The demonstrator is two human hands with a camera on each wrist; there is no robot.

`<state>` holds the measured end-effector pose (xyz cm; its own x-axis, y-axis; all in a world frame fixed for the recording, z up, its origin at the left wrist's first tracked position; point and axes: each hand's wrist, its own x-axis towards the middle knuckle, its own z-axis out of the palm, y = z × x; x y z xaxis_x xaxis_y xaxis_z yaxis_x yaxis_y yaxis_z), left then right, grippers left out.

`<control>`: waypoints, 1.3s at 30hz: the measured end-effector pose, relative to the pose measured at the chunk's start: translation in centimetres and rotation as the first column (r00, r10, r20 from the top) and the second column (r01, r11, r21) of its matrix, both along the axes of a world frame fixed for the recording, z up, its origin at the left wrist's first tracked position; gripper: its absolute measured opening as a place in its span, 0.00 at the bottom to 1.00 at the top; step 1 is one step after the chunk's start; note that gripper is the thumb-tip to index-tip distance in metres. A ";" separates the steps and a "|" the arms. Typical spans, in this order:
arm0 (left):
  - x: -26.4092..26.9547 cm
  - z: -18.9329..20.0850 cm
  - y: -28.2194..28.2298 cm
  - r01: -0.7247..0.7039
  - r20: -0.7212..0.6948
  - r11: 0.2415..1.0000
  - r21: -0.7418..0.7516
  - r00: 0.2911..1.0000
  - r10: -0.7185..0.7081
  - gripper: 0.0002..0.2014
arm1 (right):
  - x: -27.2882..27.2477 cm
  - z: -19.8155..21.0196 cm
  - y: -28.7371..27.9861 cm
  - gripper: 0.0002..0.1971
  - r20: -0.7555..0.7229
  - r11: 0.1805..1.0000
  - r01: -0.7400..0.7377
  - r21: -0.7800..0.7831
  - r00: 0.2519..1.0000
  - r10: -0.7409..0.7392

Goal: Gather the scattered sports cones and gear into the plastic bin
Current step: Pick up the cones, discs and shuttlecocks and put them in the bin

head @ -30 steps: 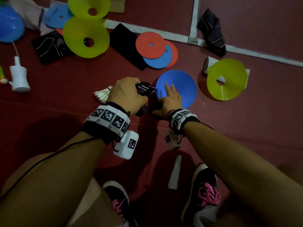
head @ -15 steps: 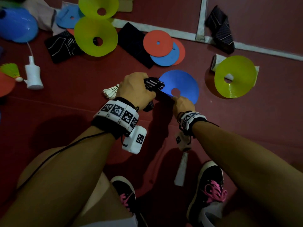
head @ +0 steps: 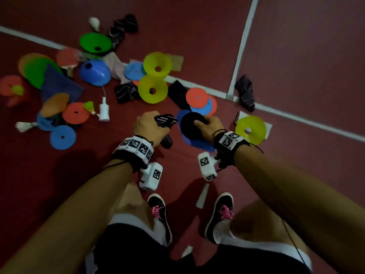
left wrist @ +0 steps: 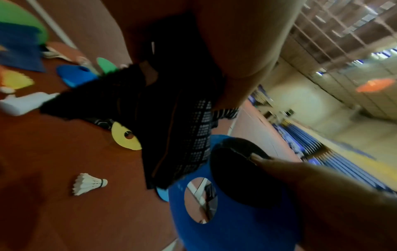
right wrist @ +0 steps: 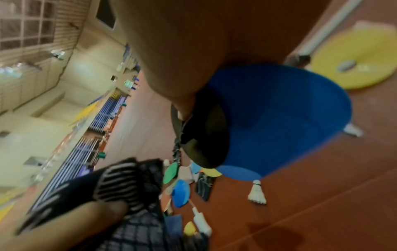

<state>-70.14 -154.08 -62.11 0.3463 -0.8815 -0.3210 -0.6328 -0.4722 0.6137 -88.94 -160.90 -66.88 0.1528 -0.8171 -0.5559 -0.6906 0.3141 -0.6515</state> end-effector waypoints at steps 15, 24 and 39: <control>10.5 41.3 16.0 -0.471 0.046 0.841 -0.267 0.865 0.499 0.10 | 17.0 46.7 8.5 0.19 0.228 0.926 -0.283 -0.250 0.912 0.340; 7.7 45.7 42.9 -0.851 -0.063 0.330 -0.407 0.387 0.920 0.13 | 23.0 49.8 28.5 0.27 0.434 0.781 -0.605 -0.153 0.669 0.603; 0.9 46.4 81.8 -0.859 -0.223 -0.338 -0.385 -0.269 0.937 0.13 | 27.8 54.4 68.1 0.28 0.264 0.063 -0.943 -0.326 -0.027 0.964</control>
<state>-69.25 -72.28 -15.75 0.8038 0.5944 -0.0253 0.3080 -0.3793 0.8725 -61.14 -92.76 -12.47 0.9507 0.2388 -0.1979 -0.0623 -0.4782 -0.8761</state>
